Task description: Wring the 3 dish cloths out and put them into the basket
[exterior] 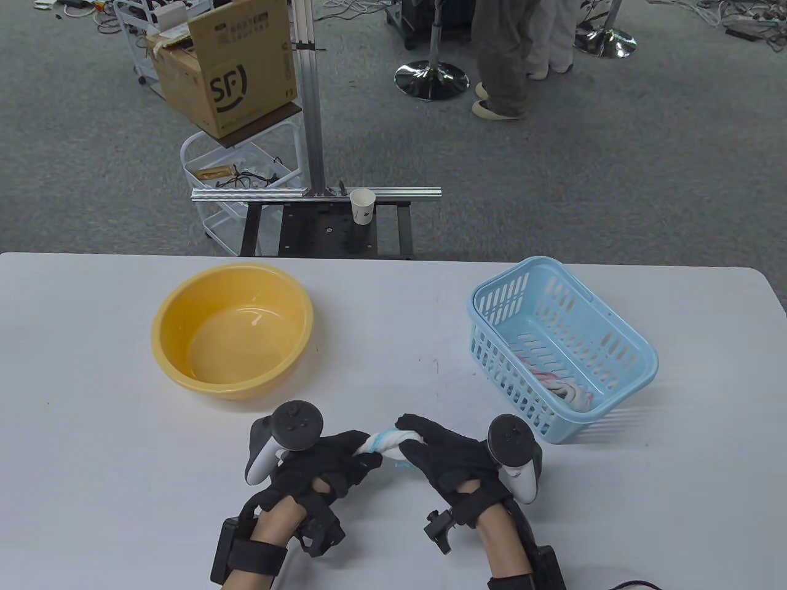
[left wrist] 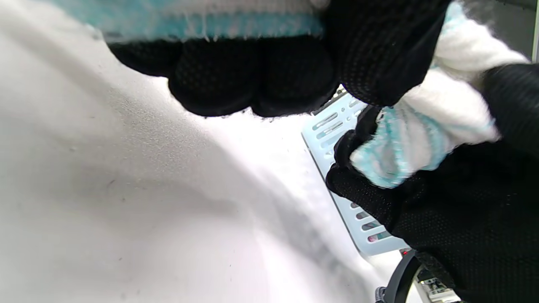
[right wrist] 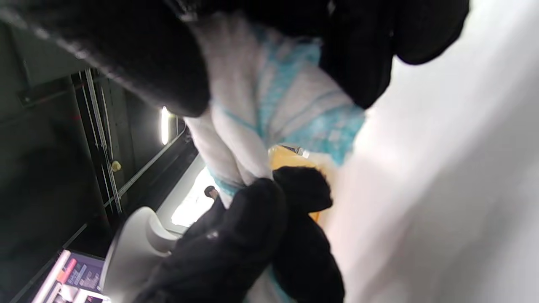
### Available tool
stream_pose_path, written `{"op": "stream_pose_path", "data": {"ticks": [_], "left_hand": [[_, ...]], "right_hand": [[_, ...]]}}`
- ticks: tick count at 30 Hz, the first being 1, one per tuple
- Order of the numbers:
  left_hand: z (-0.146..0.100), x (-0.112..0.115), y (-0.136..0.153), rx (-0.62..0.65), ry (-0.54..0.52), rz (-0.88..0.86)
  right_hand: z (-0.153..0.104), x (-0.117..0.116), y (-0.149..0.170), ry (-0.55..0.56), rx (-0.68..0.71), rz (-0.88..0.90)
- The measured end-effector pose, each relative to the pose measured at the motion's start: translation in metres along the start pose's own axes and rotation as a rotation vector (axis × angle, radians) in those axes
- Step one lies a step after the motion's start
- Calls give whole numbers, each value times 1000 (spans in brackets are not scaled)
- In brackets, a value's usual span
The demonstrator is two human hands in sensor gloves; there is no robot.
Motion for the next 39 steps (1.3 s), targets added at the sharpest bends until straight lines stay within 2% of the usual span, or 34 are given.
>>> {"op": "stream_pose_path", "data": {"ticks": [4,8,13,18,20,22,25,30,36,38,39], "left_hand": [[0,-1,-9,63,-24,46],[-3,-3,-30,152,-99,236],[-4,0,-40,217,-146,305],[-4,-5,-32,190,-191,200],[-5,-10,-24,171,-224,81],[-7,-14,-16,152,-256,-39],[-9,-20,-3,119,-290,-227],[-11,-19,16,79,-290,-592],[-10,-10,29,40,-237,-937],[-9,-5,29,31,-189,-987],[-7,-1,28,27,-132,-1008]], "right_hand": [[-1,5,6,66,-16,50],[-2,5,10,104,-33,122],[-4,4,17,152,-102,198],[-6,-2,23,162,-130,357],[-6,-2,22,181,-116,420],[-5,-1,19,189,-79,393],[-5,3,13,221,-29,244],[-3,1,-6,197,133,-164],[-3,-30,-43,5,424,-839],[-3,-39,-52,-30,497,-994],[-3,-42,-57,-37,525,-1058]]}}
Point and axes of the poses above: the tracker on the back of each hand, its own y axis roughly to the little-finger side, its own z axis roughly from the wrist to the fingertips, x = y × z, the point moved 2 cm from there along z, roughly from the wrist to the fingertips, and after that the axes turned 12 degrees about x, right-handed, at the moved point
